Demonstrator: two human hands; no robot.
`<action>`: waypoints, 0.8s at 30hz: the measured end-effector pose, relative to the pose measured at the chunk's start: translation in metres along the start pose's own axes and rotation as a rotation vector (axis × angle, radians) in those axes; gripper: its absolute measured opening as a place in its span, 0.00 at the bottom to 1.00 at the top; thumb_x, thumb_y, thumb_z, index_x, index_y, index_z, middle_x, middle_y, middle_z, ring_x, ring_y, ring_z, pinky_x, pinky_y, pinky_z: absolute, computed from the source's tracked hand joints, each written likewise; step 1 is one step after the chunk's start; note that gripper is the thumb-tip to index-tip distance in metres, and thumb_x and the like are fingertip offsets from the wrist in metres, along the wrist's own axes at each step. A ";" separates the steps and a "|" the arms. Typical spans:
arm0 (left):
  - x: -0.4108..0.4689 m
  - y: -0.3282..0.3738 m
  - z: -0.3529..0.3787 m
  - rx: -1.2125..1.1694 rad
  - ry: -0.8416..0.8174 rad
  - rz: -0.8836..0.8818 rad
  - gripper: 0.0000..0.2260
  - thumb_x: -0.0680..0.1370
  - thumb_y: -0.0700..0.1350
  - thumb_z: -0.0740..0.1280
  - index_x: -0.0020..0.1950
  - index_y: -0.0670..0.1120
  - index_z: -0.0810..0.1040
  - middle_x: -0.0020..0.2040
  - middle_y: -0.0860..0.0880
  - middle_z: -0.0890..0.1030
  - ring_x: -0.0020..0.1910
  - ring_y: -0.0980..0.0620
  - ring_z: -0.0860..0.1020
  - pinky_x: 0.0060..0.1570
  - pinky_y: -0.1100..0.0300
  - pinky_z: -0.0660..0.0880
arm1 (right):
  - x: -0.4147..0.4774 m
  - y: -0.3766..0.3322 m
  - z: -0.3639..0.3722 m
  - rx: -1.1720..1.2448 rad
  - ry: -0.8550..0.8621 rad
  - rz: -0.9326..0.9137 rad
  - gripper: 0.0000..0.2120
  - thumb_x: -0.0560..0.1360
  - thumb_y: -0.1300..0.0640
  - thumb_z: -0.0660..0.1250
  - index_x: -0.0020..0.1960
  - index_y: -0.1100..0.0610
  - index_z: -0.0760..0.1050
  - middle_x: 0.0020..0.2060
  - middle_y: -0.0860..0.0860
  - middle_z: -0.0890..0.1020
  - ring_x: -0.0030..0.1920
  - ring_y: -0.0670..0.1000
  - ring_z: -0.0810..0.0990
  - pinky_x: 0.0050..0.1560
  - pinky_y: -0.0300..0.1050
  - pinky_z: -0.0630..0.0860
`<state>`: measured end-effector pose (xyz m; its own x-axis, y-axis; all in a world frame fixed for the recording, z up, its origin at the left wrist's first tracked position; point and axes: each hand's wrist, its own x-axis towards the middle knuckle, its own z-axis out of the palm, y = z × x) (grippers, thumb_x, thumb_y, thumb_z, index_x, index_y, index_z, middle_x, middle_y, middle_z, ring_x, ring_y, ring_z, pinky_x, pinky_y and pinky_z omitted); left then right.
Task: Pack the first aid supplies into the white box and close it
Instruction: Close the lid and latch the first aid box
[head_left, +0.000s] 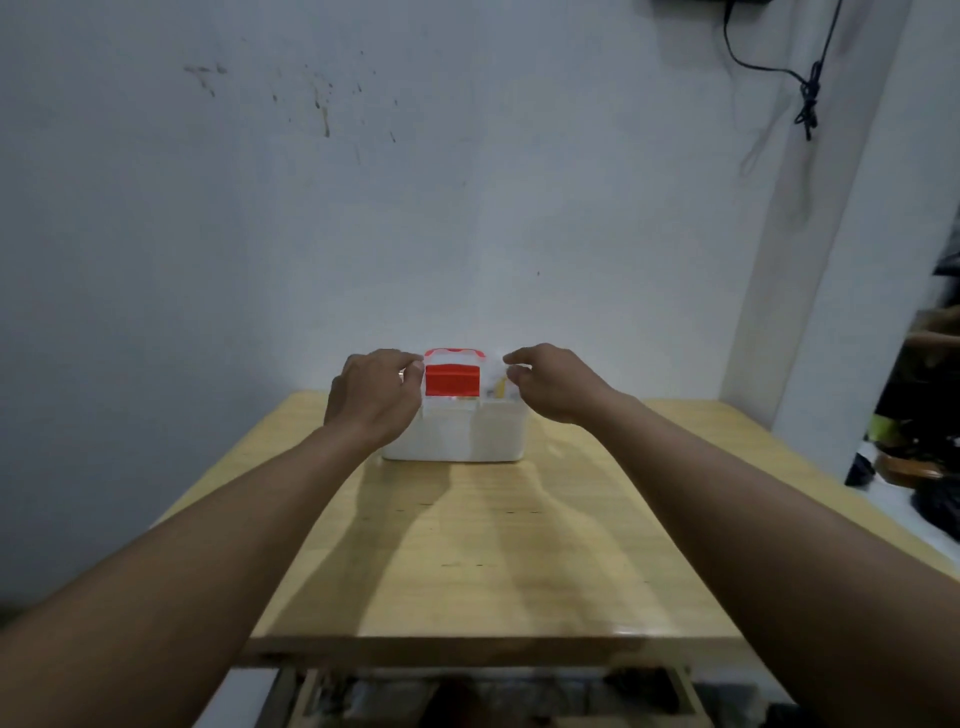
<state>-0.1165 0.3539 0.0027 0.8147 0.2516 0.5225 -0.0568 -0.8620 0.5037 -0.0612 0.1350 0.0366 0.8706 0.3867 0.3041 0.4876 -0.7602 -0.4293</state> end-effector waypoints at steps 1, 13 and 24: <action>0.001 0.000 0.001 -0.018 0.010 -0.019 0.20 0.81 0.57 0.55 0.61 0.50 0.82 0.63 0.50 0.82 0.62 0.45 0.77 0.59 0.49 0.74 | -0.001 -0.001 0.002 0.019 0.012 0.007 0.20 0.82 0.51 0.58 0.71 0.56 0.73 0.71 0.53 0.74 0.70 0.54 0.71 0.65 0.46 0.67; -0.010 -0.001 -0.001 -0.228 0.000 -0.081 0.22 0.74 0.54 0.72 0.67 0.51 0.79 0.70 0.51 0.76 0.69 0.49 0.73 0.59 0.61 0.66 | -0.001 -0.015 0.021 0.080 0.137 0.119 0.31 0.78 0.35 0.58 0.69 0.57 0.71 0.68 0.57 0.72 0.64 0.58 0.75 0.58 0.51 0.72; -0.013 -0.015 0.022 -0.137 0.002 0.009 0.33 0.71 0.64 0.72 0.73 0.60 0.66 0.80 0.46 0.57 0.75 0.42 0.64 0.67 0.47 0.69 | -0.013 0.004 0.041 0.162 0.104 0.034 0.43 0.70 0.40 0.75 0.77 0.47 0.56 0.71 0.57 0.64 0.64 0.58 0.75 0.55 0.44 0.69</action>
<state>-0.1135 0.3537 -0.0265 0.8125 0.2452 0.5290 -0.1424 -0.7964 0.5878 -0.0684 0.1486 -0.0041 0.8796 0.3000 0.3693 0.4693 -0.6748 -0.5695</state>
